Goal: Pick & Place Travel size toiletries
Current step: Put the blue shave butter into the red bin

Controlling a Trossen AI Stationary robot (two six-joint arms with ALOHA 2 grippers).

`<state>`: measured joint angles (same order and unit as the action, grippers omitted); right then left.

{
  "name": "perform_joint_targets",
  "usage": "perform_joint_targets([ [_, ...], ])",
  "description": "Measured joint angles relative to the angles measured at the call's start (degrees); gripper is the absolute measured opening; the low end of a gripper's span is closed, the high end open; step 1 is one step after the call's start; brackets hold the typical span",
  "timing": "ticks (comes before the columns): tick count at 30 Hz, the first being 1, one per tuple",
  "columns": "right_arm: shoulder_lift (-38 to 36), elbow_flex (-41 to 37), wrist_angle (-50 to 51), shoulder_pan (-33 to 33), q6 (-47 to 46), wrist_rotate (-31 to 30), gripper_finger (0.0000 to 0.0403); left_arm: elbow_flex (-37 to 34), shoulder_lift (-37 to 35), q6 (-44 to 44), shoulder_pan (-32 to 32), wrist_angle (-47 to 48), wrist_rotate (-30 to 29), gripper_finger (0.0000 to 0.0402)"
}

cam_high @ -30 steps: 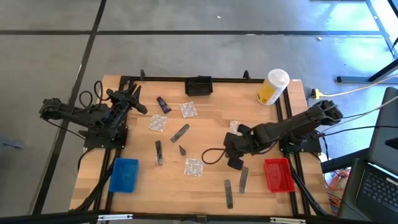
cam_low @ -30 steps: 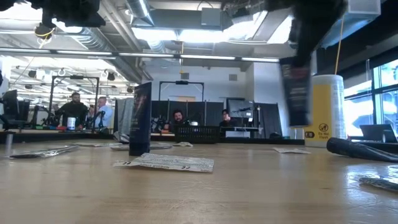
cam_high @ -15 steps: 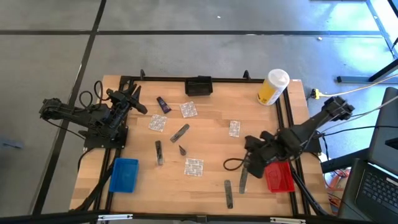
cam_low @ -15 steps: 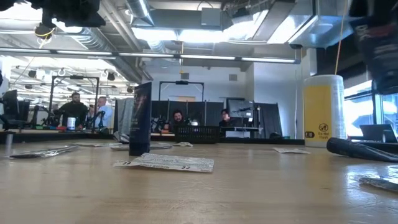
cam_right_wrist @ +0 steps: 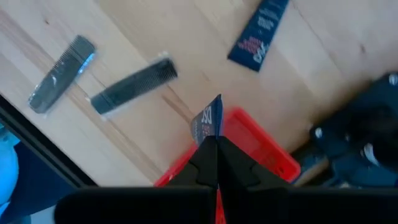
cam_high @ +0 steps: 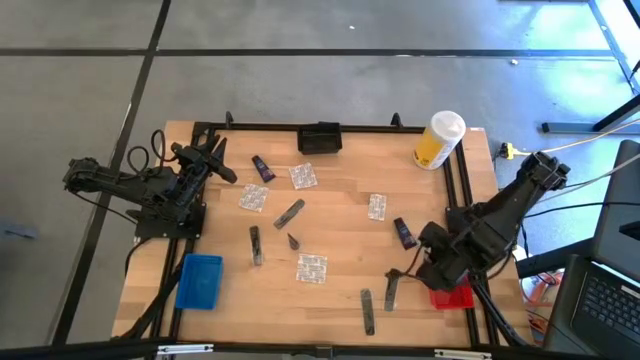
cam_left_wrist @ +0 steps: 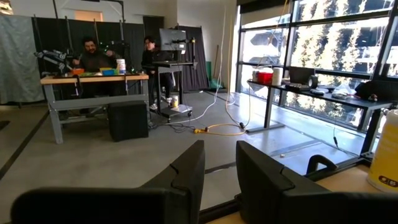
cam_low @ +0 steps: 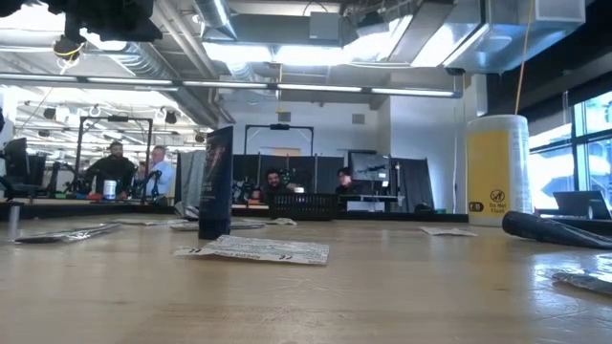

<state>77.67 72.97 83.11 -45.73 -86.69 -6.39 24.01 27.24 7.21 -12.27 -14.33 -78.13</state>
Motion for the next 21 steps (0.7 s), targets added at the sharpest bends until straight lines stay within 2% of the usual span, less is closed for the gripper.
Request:
perform_joint_targets([
  [13, 0.02, 0.02, 2.38, -10.27, -17.33, 0.37, 0.0, 0.0, 0.01, 0.0, 0.0, 0.0, -0.01, 0.0086],
  [15, 0.02, 0.02, 2.94, -10.95, -19.11, 2.58, 0.0, 0.0, 0.02, -0.01, 0.0, 0.0, -0.02, 0.0086],
  [21, 0.02, 0.02, 3.06, -10.07, -20.92, 15.04, 0.0, 0.0, 0.02, -0.01, 0.01, 0.0, -0.02, 0.0086],
])
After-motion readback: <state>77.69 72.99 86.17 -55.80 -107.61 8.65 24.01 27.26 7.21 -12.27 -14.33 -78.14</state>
